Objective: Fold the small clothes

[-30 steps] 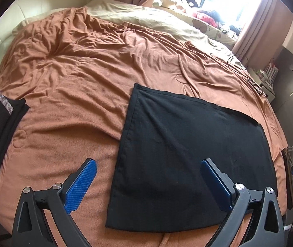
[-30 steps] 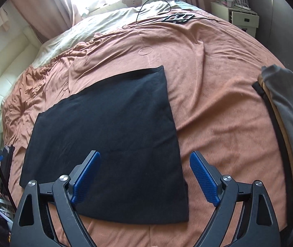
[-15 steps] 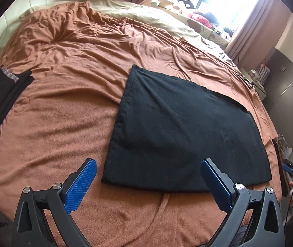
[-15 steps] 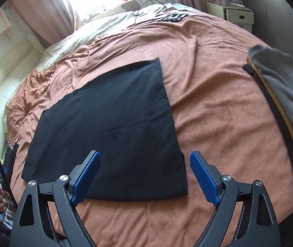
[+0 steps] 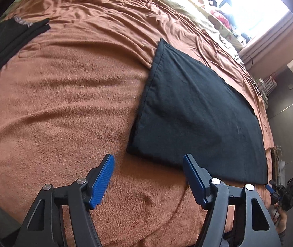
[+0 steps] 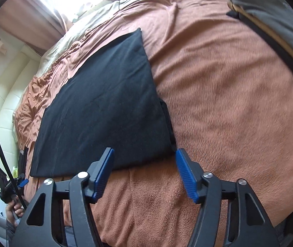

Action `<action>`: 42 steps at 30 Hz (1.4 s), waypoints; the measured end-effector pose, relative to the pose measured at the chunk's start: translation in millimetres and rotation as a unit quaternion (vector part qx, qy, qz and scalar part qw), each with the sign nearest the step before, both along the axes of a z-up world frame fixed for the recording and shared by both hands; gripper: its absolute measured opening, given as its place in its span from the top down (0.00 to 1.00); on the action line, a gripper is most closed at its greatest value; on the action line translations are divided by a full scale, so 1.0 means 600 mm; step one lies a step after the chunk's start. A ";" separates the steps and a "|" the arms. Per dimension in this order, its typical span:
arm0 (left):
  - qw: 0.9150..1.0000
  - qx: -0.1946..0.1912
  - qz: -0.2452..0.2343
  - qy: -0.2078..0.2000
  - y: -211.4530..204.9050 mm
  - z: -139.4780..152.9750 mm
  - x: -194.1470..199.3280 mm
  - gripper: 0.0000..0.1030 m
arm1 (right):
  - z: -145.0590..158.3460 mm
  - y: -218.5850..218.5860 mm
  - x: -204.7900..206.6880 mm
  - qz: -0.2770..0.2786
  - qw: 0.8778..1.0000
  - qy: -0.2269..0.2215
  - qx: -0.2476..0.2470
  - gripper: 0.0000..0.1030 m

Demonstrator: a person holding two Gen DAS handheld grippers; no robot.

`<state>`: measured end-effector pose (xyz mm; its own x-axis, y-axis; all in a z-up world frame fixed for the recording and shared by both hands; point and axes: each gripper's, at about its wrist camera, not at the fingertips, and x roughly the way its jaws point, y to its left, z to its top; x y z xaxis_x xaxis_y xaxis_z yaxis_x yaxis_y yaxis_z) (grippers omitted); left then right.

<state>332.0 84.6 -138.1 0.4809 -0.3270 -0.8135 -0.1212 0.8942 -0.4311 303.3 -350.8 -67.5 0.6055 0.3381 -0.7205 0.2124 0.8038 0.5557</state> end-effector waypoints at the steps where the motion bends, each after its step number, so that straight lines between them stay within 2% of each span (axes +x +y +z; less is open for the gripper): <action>1: 1.000 -0.005 0.002 0.002 0.002 -0.003 0.002 0.32 | -0.005 -0.004 0.002 -0.003 1.000 0.001 0.011 0.43; 5: 1.000 -0.017 0.009 0.017 0.008 -0.021 0.013 0.39 | -0.014 -0.015 0.005 -0.010 1.000 -0.004 0.028 0.43; 7: 0.999 -0.040 0.014 0.027 0.012 -0.031 0.017 0.44 | -0.020 -0.023 0.002 -0.017 0.999 -0.007 0.047 0.43; 9: 0.997 -0.058 0.016 0.039 0.013 -0.043 0.021 0.49 | -0.027 -0.029 0.003 -0.018 0.998 -0.008 0.065 0.49; 10: 0.997 -0.060 0.018 0.043 0.012 -0.049 0.022 0.50 | -0.033 -0.030 0.001 -0.017 0.997 -0.008 0.078 0.52; 18: 0.995 -0.079 0.043 0.036 0.016 -0.058 0.027 0.50 | -0.063 -0.049 0.011 -0.041 0.992 -0.020 0.120 0.52; 24: 0.997 -0.063 0.044 0.027 0.007 -0.058 0.035 0.52 | -0.077 -0.043 0.011 -0.052 0.990 -0.027 0.125 0.61; 25: 0.997 -0.062 0.048 0.026 0.009 -0.058 0.035 0.59 | -0.079 -0.043 0.013 -0.052 0.991 -0.026 0.124 0.66; 26: 0.997 -0.050 0.055 0.026 0.011 -0.057 0.034 0.76 | -0.082 -0.043 0.014 -0.052 0.991 -0.024 0.123 0.74; 27: 0.997 -0.040 0.059 0.027 0.012 -0.058 0.034 0.83 | -0.081 -0.039 0.017 -0.054 0.991 -0.021 0.120 0.80; 28: 0.997 -0.042 0.059 0.025 0.011 -0.059 0.034 0.87 | -0.081 -0.037 0.022 -0.056 0.991 -0.015 0.118 0.91; 29: 0.997 -0.043 0.062 0.022 0.012 -0.059 0.033 0.90 | -0.078 -0.038 0.023 -0.059 0.991 -0.011 0.117 0.96; 31: 0.998 -0.036 0.059 0.014 0.010 -0.054 0.032 0.92 | -0.062 -0.037 0.019 -0.066 0.992 -0.016 0.105 0.97; 34: 0.998 -0.026 0.058 -0.008 0.013 -0.033 0.029 0.93 | -0.029 -0.025 0.010 -0.067 0.994 -0.032 0.079 0.98; 38: 0.997 -0.045 0.055 -0.036 0.027 0.005 0.024 0.93 | 0.003 -0.012 -0.005 -0.065 0.994 -0.050 0.067 0.98; 42: 0.996 -0.044 0.047 -0.063 0.022 0.039 0.010 0.93 | 0.025 0.001 -0.022 -0.055 0.995 -0.062 0.063 0.99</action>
